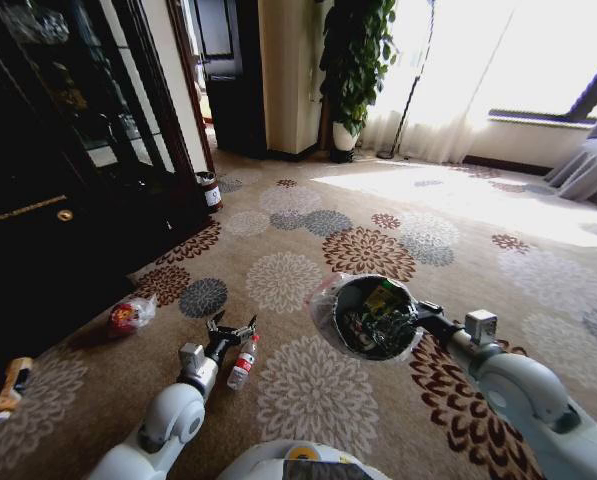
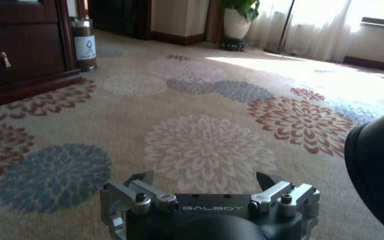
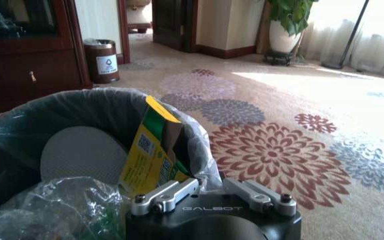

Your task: Pick up the trash from the ground and place it into the trash bin.

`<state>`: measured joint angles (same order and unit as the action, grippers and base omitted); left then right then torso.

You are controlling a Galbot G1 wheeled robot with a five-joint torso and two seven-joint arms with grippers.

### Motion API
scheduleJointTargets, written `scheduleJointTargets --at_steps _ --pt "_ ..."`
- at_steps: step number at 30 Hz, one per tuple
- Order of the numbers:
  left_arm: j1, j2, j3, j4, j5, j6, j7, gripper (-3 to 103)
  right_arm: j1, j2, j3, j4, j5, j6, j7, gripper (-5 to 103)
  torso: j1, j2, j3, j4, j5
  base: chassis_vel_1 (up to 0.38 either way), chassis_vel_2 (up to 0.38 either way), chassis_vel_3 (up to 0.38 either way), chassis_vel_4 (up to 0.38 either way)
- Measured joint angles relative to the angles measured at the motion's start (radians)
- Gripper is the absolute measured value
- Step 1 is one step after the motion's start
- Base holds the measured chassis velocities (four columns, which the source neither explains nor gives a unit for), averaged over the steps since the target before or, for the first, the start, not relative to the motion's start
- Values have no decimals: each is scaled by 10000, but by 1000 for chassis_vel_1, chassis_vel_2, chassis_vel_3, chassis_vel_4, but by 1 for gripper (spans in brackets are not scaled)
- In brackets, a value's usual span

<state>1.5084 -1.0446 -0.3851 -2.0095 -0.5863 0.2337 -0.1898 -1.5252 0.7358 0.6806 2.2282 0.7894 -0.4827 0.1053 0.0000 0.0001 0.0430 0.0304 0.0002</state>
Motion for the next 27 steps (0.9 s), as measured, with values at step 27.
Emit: scheduleJointTargets --at_steps 27 --pt "-1593 -633 1736 4667 758 -10 982 100 74 -312 -579 -385 -73 128 50 1 0 -1 0 -3 1 0 0 0 0"
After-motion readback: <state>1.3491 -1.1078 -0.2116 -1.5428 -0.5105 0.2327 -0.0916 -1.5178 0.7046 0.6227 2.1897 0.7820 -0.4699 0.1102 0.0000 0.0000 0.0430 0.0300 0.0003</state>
